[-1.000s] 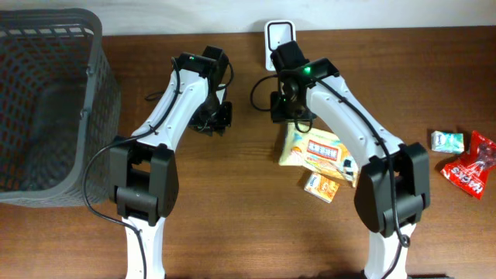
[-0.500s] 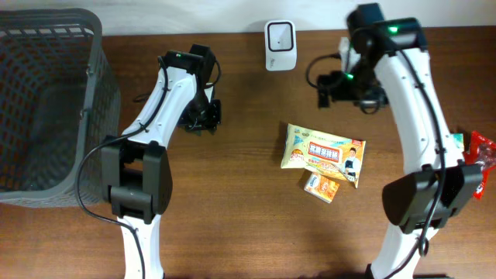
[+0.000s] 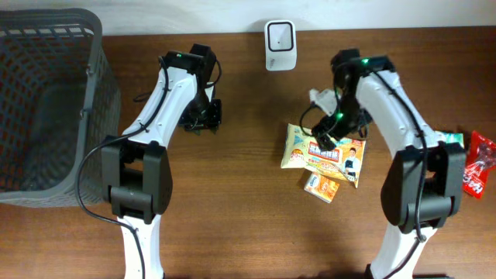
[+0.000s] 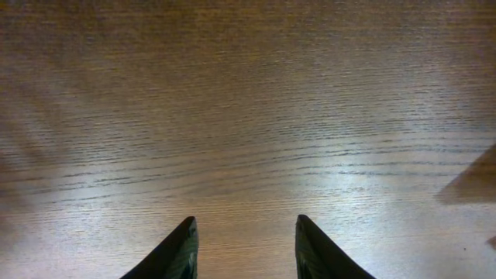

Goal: Scan the item barcode

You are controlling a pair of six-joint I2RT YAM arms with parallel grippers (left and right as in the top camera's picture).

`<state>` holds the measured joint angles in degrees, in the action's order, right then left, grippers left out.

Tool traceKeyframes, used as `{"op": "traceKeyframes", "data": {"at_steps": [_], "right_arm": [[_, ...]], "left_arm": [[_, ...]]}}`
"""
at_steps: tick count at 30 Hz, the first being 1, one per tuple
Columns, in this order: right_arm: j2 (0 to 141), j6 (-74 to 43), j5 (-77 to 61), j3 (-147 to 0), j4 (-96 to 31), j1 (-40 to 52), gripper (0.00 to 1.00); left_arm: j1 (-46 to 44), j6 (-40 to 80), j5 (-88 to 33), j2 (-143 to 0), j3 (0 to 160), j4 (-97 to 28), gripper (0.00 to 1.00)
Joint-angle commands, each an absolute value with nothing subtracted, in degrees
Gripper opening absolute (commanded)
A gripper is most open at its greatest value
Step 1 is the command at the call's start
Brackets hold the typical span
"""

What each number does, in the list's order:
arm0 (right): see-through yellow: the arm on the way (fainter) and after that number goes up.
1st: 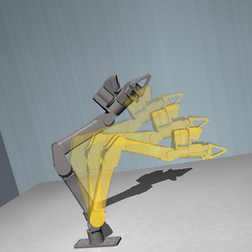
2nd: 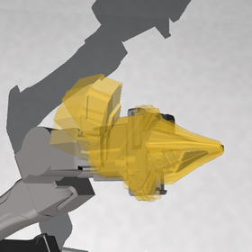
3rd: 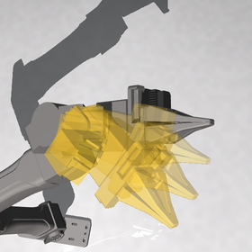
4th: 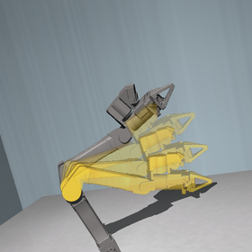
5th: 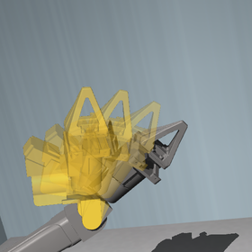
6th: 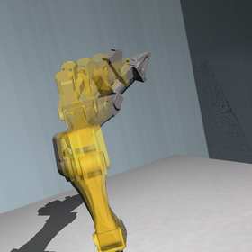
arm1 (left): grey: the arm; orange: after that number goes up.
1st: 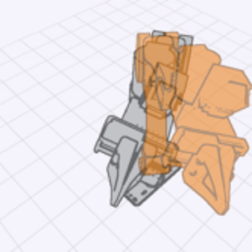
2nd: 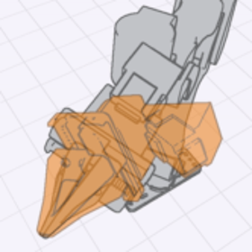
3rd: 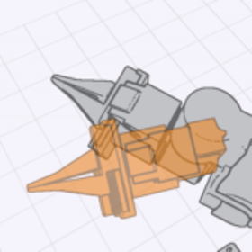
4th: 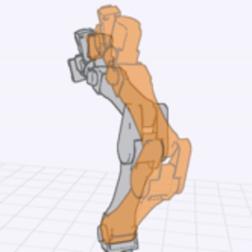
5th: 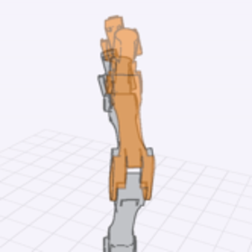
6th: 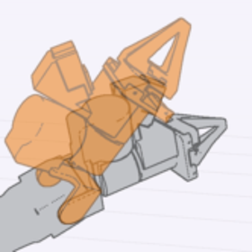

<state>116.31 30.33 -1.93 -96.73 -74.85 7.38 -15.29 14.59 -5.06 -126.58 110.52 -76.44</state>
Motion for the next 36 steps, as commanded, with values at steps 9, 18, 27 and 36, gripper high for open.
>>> {"op": "traceKeyframes", "data": {"at_steps": [9,18,27,36], "right_arm": [[115.87,41.74,-5.15,-92.9,-71.88,8.01,0.99],[115.85,45.65,8.78,-86.08,-63.86,9.04,0.98],[115.85,47.2,4.19,-85.91,-62.13,10.61,0.98],[115.85,53.76,0.19,-82.06,-62.57,12.27,0.98]], "left_arm": [[-15.22,14.5,-4.64,-125.64,110.85,-75.2,0.43],[-15.22,14.52,-4.67,-125.64,110.85,-74.11,0.46],[-15.22,14.52,-4.67,-125.64,110.85,-74.08,0.49],[-15.22,14.5,-4.67,-125.64,110.83,-74.08,0.49]]}}
